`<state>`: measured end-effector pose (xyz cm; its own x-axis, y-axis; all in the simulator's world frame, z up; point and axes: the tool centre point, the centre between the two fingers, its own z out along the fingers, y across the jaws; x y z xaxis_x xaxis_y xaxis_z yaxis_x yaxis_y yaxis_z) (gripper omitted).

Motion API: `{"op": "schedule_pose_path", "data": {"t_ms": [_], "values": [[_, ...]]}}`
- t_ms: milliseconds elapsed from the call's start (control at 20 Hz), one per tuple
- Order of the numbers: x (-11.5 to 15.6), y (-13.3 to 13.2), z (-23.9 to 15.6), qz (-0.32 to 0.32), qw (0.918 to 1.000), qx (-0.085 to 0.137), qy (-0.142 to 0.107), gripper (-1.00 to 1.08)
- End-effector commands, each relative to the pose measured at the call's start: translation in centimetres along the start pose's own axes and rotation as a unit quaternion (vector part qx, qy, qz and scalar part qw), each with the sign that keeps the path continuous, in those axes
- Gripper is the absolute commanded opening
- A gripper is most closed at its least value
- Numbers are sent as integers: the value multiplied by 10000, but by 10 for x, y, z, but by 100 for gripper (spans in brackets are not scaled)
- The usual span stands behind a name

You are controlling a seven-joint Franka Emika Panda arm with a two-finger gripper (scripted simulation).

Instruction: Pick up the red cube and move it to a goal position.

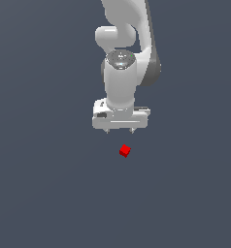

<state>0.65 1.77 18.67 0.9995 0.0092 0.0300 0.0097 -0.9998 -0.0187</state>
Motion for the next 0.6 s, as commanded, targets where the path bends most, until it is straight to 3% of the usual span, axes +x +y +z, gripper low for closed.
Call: {"op": "schedule_pose_path", "data": {"t_ms": [0, 550], "values": [[0, 0, 0, 0, 10000, 0, 0, 100], [-1, -4, 21, 376, 9993, -19, -13, 100]]}}
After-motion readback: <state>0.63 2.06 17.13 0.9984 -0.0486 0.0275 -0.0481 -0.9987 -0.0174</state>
